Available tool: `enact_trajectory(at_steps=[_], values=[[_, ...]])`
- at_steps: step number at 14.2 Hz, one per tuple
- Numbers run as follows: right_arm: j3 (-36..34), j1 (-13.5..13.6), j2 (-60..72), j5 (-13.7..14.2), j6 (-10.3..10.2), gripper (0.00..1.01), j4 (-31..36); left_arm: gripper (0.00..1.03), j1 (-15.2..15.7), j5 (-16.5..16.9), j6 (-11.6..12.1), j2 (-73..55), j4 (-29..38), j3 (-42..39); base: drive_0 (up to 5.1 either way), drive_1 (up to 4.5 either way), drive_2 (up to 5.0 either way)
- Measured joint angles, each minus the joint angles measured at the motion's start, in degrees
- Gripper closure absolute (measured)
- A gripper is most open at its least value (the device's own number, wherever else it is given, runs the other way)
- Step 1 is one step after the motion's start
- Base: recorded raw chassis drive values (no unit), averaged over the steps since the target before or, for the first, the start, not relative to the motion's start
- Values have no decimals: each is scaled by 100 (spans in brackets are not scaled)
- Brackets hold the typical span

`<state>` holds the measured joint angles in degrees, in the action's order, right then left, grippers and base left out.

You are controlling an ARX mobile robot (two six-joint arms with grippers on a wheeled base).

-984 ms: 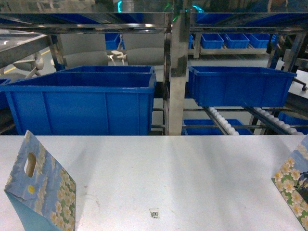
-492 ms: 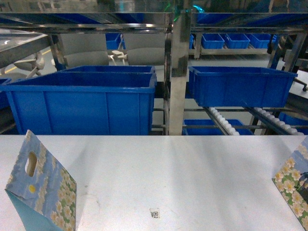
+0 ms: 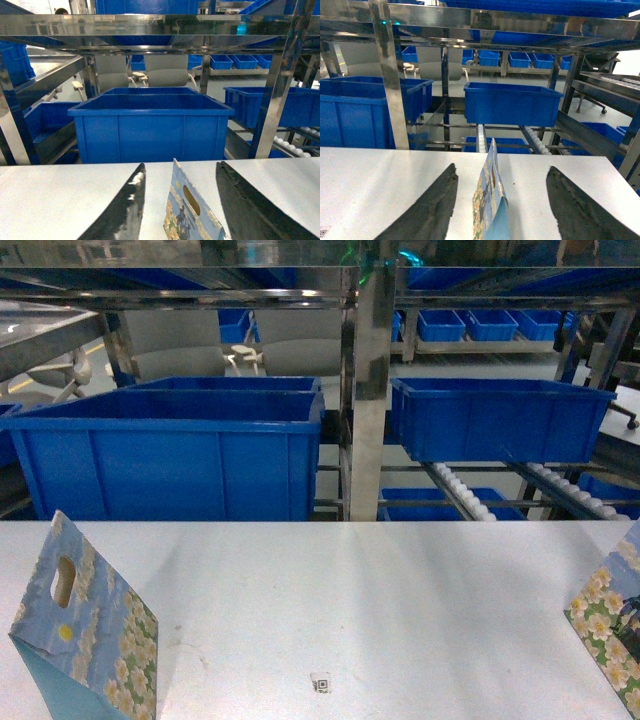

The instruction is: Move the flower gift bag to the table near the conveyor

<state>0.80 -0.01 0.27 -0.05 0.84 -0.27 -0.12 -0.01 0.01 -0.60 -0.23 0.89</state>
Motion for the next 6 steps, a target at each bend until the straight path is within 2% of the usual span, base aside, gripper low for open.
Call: enact_trajectory(at_steps=[6], values=[[0, 0, 0, 0, 0, 11, 0, 24, 0, 0, 0, 0, 0, 0, 0, 0, 0]])
